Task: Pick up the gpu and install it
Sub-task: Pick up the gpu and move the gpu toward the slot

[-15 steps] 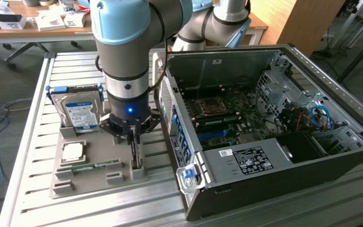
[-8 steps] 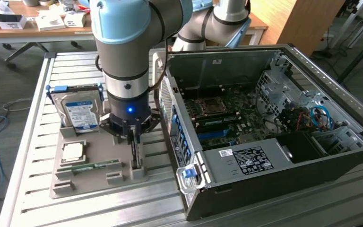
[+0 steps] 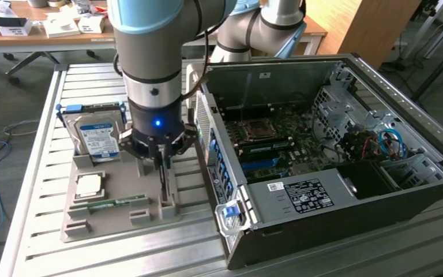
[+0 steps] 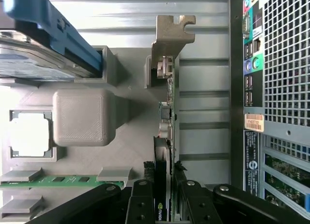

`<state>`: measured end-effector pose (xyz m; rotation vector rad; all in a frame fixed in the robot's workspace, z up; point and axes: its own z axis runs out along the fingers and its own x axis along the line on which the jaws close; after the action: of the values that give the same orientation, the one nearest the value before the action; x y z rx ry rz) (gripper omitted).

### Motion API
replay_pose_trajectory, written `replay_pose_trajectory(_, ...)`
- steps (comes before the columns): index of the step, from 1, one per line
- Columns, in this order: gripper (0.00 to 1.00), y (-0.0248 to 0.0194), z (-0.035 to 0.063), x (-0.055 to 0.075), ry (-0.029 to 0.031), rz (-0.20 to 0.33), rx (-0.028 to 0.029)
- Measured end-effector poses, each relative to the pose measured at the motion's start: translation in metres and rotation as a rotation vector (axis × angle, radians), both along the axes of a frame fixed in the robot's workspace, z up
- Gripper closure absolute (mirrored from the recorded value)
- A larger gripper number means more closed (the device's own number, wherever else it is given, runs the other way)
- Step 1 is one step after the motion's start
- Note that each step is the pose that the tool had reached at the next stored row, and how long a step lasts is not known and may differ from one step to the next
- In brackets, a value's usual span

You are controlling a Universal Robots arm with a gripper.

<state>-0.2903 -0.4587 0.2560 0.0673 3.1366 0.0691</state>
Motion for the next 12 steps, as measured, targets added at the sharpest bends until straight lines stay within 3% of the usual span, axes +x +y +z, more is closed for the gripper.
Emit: replay_pose_trajectory(12, 0.74, 0.0000, 0.0531, 0.000, -0.0001, 0.000, 0.0001)
